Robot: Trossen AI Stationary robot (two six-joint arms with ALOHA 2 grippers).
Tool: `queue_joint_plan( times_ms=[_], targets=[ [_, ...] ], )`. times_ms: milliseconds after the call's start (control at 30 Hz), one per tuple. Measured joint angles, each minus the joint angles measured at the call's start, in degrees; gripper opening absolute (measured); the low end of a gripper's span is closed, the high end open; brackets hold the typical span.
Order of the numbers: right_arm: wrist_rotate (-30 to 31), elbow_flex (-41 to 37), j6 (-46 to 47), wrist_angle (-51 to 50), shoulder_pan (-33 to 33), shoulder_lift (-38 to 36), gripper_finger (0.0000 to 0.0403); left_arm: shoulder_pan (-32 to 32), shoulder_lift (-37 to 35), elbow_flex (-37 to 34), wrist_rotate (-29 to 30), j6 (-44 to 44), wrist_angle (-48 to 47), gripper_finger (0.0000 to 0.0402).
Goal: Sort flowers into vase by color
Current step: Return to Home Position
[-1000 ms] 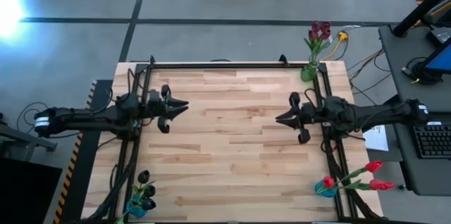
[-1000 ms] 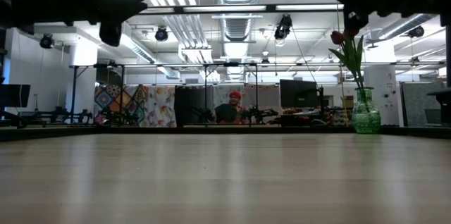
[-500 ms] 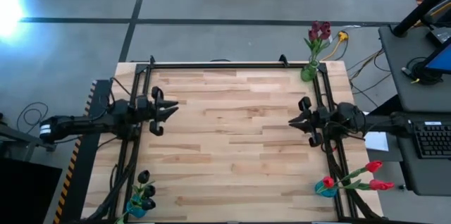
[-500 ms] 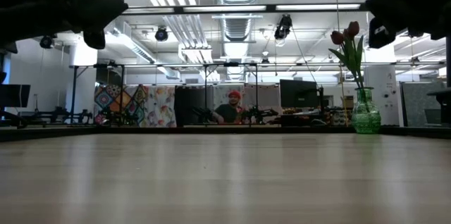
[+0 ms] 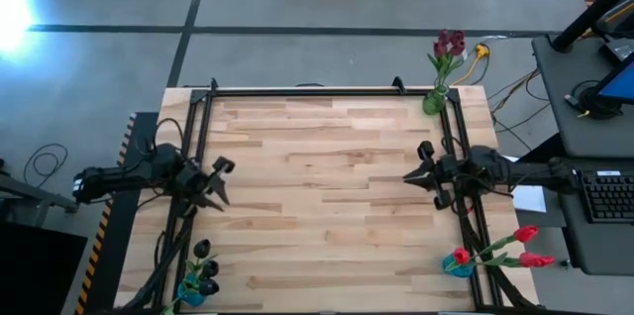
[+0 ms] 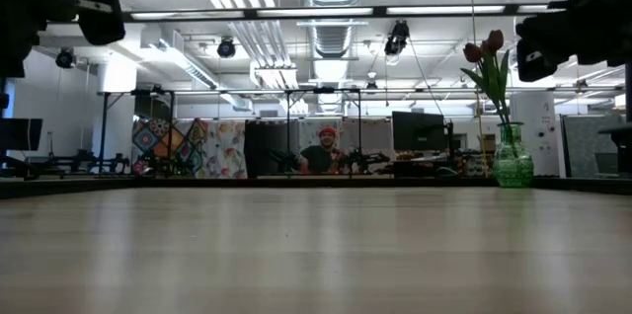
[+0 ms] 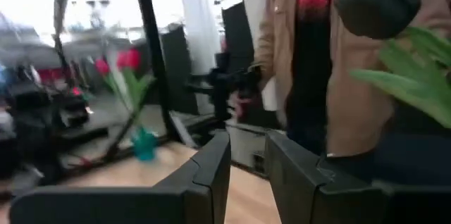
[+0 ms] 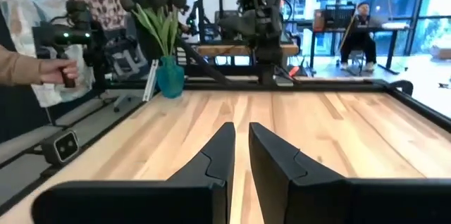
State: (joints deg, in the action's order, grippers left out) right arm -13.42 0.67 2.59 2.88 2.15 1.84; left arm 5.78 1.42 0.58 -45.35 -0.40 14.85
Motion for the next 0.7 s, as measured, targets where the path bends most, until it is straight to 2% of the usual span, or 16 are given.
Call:
queue_joint_plan(
  times_ms=[100, 167, 200, 267, 300, 333, 433, 533, 700],
  targets=[
    [2.4, 0.0, -0.5, -0.4, 0.0, 2.0, 0.0036, 0.6, -0.5, 0.0, -0.1, -1.2, -5.5, 0.0076],
    [6.1, 0.0, 0.3, -0.9, 0.0, 3.3, 0.0036, 0.7, -0.8, 0.0, 3.8, -4.3, -8.1, 0.0076],
    [7.6, 0.0, 1.3, -1.3, 0.0, 4.1, 0.0036, 0.8, -1.2, 0.0, 10.4, -8.8, -8.0, 0.0076],
    [11.0, 0.0, 4.0, -1.9, 0.0, 5.9, 0.0036, 0.8, -1.4, 0.0, 29.5, -18.1, -8.8, 0.0076],
    [12.2, 0.0, 5.2, -2.2, 0.0, 7.1, 0.0036, 0.6, -1.2, 0.0, 37.2, -20.4, -10.0, 0.0076],
    [12.9, 0.0, 6.2, -2.2, 0.0, 8.4, 0.0036, 0.1, -1.0, 0.0, 41.8, -20.7, -10.4, 0.0076],
    [13.3, 0.0, 7.4, -2.4, 0.0, 12.0, 0.0036, -0.9, -0.6, 0.0, 45.9, -18.2, -7.9, 0.0076],
    [13.3, 0.0, 7.4, -2.4, 0.0, 14.7, 0.0036, -0.9, -1.1, 0.0, 46.3, -14.5, -7.5, 0.0076],
    [13.3, 0.0, 7.3, -2.4, 0.0, 17.7, 0.0036, -0.9, -1.5, 0.0, 47.6, -14.0, -12.5, 0.0076]
  ],
)
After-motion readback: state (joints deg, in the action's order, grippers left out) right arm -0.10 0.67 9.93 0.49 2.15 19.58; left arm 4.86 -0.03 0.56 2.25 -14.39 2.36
